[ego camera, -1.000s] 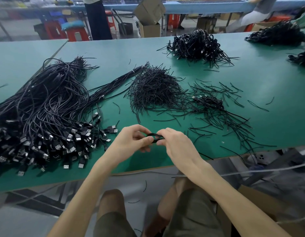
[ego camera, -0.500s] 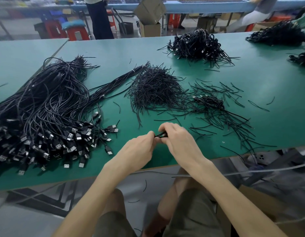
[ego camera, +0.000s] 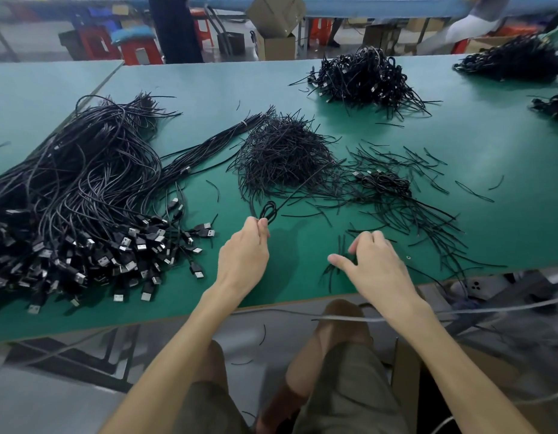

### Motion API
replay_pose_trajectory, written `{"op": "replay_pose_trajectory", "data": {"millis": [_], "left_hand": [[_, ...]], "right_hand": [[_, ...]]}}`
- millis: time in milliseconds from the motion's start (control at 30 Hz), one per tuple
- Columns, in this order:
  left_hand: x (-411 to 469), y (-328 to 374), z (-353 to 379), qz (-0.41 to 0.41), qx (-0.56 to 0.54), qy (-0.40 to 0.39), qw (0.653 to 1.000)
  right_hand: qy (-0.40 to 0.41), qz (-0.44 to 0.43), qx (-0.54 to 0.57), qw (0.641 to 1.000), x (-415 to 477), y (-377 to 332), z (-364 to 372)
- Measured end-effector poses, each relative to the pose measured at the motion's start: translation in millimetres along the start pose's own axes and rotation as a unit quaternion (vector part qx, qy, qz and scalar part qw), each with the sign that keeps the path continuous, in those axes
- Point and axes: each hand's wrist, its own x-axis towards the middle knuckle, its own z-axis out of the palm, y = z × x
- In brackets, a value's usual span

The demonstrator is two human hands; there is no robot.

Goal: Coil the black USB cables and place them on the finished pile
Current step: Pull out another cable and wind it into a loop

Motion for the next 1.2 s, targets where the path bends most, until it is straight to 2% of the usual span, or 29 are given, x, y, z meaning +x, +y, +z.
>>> {"op": "replay_pose_trajectory", "data": {"millis": [233,300,367,467,567,633,700,833,967,1200], "left_hand": [[-1,2,8,0.019,0.035,0.007,0.999],[-1,3,8,0.030,0.046,0.005,0.998],[-2,4,9,0.036,0.060,0.002,0.998],[-4,4,10,0.043,0.071,0.006,0.996],[-4,3,10,0.039,0.074,0.016,0.996],[-2,2,10,0.032,0.078,0.020,0.996],[-1,2,9,0.029,0.083,0.017,0.996],[0,0,11,0.031,0.081,-0.001,0.996],[-2,1,9,0.054,0.063,-0.019,0.996],[-4,-3,3,0.057,0.006,-0.038,0.998]], "right_hand": [[0.001,0.002,0.018,1.000,21,-6,1],[0.015,-0.003,0.058,0.998,29,-8,2],[0.067,-0.017,0.088,0.994,34,-11,5],[0.168,-0.048,0.077,0.981,38,-18,8],[0.191,-0.091,0.157,0.965,33,-29,9],[0.162,-0.109,0.265,0.944,25,-39,9],[0.099,-0.108,0.357,0.922,16,-51,11],[0.001,-0.039,0.475,0.879,11,-67,27],[-0.010,0.028,0.530,0.848,16,-74,36],[-0.010,0.020,0.537,0.843,20,-73,39]]}}
